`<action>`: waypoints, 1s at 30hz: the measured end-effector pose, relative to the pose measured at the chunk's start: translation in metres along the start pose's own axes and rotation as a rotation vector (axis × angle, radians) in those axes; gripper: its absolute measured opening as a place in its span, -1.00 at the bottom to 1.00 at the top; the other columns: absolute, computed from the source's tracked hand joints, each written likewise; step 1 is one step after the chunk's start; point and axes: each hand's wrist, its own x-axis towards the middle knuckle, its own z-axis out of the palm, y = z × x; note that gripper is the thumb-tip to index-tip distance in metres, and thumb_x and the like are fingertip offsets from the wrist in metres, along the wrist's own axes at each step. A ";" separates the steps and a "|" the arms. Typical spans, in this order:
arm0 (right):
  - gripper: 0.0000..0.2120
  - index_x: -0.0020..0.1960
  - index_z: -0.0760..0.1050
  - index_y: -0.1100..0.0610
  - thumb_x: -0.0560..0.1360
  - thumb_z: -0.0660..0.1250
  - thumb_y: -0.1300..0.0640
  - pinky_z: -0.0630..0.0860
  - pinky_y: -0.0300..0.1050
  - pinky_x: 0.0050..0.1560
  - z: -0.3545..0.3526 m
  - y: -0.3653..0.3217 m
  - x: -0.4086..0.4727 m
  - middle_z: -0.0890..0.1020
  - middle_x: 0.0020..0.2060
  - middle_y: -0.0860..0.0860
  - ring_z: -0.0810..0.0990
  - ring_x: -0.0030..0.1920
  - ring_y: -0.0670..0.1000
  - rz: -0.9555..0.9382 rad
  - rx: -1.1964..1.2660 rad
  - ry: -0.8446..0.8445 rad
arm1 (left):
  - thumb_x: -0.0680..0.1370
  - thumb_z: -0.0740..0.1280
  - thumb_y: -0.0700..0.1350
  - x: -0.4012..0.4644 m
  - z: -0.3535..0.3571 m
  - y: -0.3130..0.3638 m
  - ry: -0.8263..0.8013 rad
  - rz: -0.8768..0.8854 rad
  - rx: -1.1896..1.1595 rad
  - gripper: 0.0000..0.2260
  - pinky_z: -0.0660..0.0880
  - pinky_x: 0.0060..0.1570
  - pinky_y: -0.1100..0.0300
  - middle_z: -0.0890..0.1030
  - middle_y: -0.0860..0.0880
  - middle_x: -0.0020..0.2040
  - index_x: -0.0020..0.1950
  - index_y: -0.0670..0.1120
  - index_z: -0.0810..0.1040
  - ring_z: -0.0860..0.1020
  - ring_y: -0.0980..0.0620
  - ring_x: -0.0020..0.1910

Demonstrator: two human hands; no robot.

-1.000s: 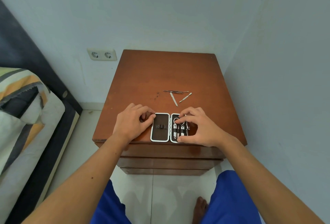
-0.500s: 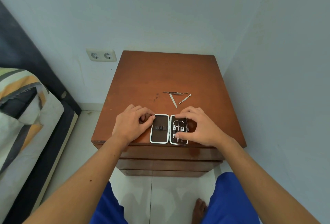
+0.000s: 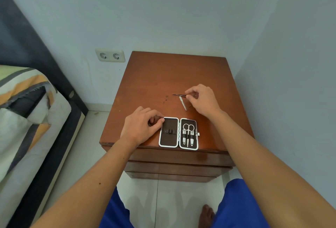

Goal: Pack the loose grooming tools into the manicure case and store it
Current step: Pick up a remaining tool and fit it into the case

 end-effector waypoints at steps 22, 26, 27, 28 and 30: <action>-0.59 0.42 0.51 0.01 0.62 0.40 0.27 0.67 0.03 0.04 -0.011 -0.019 -0.018 0.63 -0.09 0.03 0.65 -0.16 -0.04 0.052 0.507 -0.055 | 0.62 0.36 0.22 0.001 0.000 -0.001 0.002 0.004 -0.005 -0.88 0.42 -0.31 0.20 0.51 0.15 -0.23 0.07 0.26 0.64 0.43 0.15 -0.11; -0.43 0.49 0.43 -0.07 0.59 0.43 0.35 0.68 -0.06 -0.02 -0.012 -0.029 -0.032 0.59 -0.09 0.11 0.69 -0.18 0.04 0.015 0.708 -0.133 | 0.62 0.36 0.21 0.000 0.000 0.000 -0.004 -0.006 0.002 -0.88 0.46 -0.30 0.17 0.51 0.14 -0.23 0.07 0.26 0.65 0.43 0.13 -0.11; -0.46 0.46 0.46 -0.06 0.58 0.43 0.35 0.66 -0.04 -0.02 -0.011 -0.030 -0.034 0.59 -0.09 0.11 0.69 -0.17 0.07 0.013 0.732 -0.144 | 0.62 0.36 0.21 0.000 -0.001 0.000 -0.006 -0.007 0.001 -0.88 0.47 -0.29 0.17 0.51 0.13 -0.23 0.08 0.25 0.65 0.43 0.13 -0.10; -0.51 0.42 0.50 -0.01 0.58 0.44 0.36 0.63 0.00 0.00 -0.010 -0.030 -0.035 0.59 -0.09 0.10 0.68 -0.17 0.08 0.012 0.746 -0.154 | 0.62 0.36 0.21 0.000 -0.001 0.000 -0.007 -0.007 0.000 -0.88 0.48 -0.28 0.16 0.51 0.13 -0.23 0.08 0.25 0.65 0.43 0.13 -0.10; -0.54 0.40 0.50 0.07 0.56 0.45 0.37 0.61 0.03 0.03 -0.007 -0.031 -0.038 0.60 -0.10 0.08 0.67 -0.18 0.06 0.026 0.765 -0.176 | 0.62 0.36 0.21 0.000 -0.001 0.000 -0.005 -0.008 -0.001 -0.88 0.48 -0.28 0.15 0.51 0.13 -0.22 0.08 0.25 0.65 0.44 0.12 -0.10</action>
